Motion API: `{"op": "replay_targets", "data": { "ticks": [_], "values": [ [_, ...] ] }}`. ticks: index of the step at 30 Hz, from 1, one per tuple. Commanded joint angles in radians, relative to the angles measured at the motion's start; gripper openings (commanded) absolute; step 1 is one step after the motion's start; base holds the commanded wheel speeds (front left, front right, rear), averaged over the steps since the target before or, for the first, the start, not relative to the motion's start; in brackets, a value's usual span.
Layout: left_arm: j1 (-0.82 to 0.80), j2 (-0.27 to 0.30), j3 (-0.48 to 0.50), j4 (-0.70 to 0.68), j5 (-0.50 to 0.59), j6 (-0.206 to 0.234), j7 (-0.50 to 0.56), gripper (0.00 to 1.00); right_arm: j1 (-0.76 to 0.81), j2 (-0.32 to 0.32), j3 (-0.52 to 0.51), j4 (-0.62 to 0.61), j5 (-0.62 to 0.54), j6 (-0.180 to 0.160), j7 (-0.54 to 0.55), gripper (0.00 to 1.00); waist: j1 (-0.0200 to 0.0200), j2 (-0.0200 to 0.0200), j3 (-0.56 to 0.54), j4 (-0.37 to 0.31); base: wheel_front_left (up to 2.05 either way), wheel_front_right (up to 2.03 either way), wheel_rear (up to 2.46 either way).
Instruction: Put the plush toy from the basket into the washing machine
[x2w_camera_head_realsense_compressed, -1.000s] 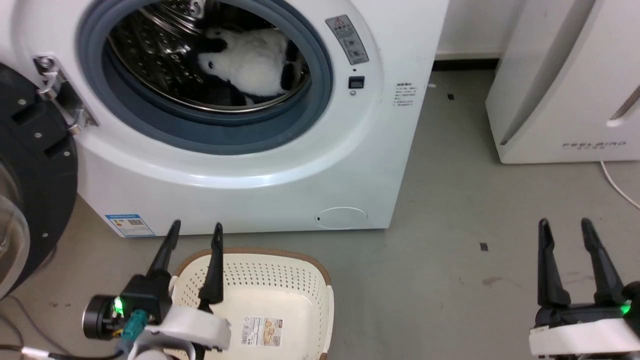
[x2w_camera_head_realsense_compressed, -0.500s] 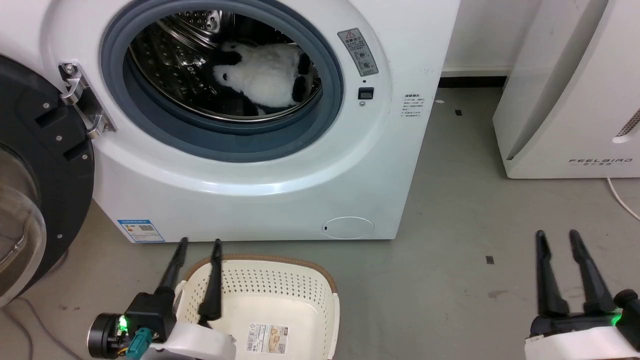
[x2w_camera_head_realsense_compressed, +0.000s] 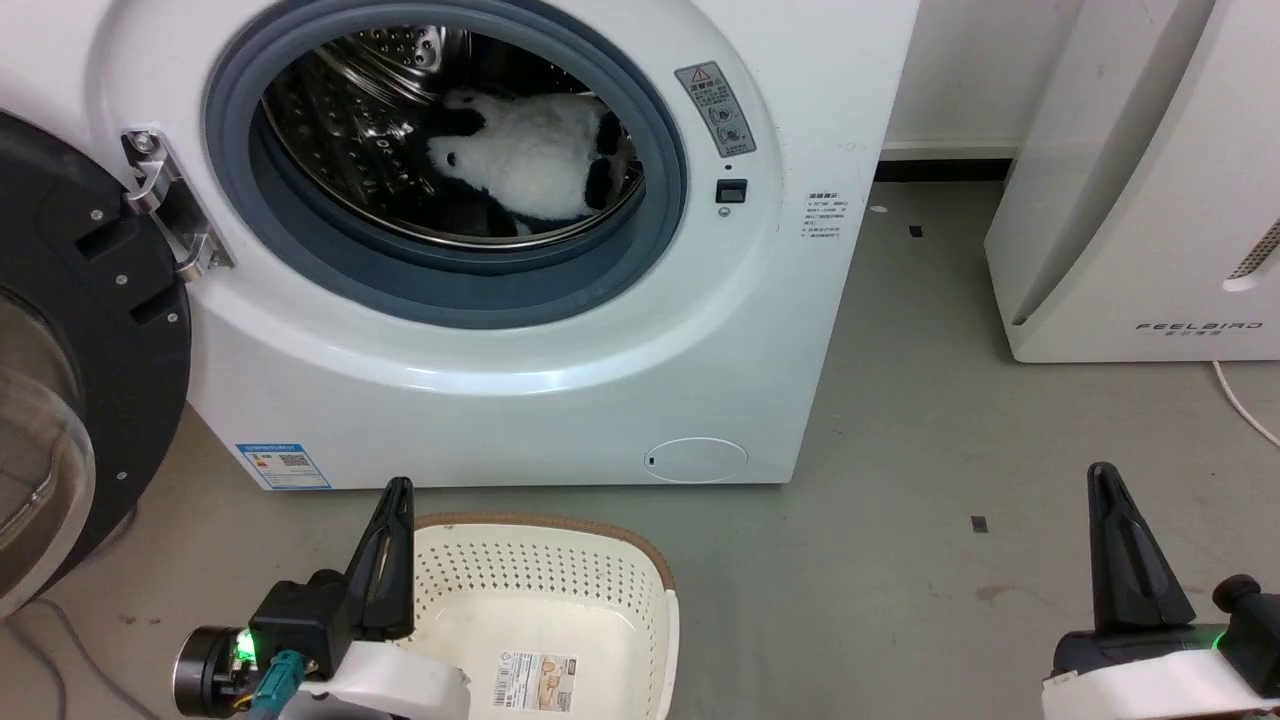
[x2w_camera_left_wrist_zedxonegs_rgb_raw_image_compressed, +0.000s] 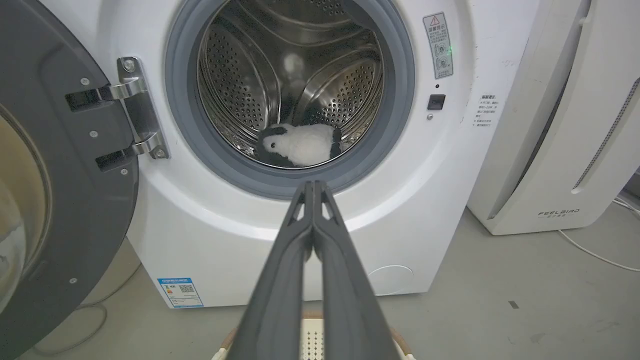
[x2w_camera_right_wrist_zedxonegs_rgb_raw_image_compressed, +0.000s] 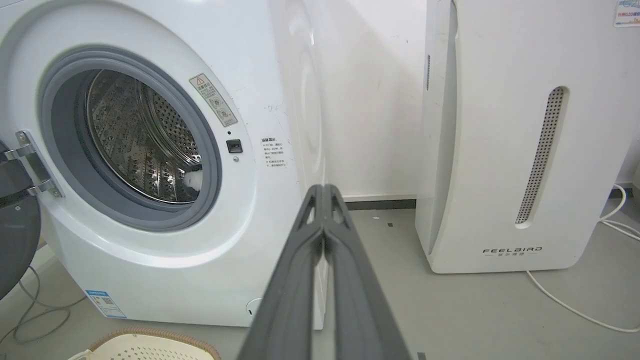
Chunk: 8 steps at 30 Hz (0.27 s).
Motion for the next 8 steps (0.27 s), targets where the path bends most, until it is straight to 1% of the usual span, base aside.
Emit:
{"op": "replay_targets", "data": {
  "ticks": [1,8],
  "values": [
    [0.002,-0.006,0.004,-0.007,0.011,-0.005,0.006,0.0,-0.004,0.0,0.002,0.003,-0.004,0.0,0.003,0.0,0.0,-0.0001,-0.001,0.0,0.0,0.0,0.0],
    [0.004,-0.012,0.012,-0.013,0.021,-0.008,0.023,0.0,-0.006,0.0,0.008,0.005,-0.015,0.0,0.02,0.0,0.0,-0.0001,-0.006,0.0,0.0,0.0,0.0]
  ]
}}
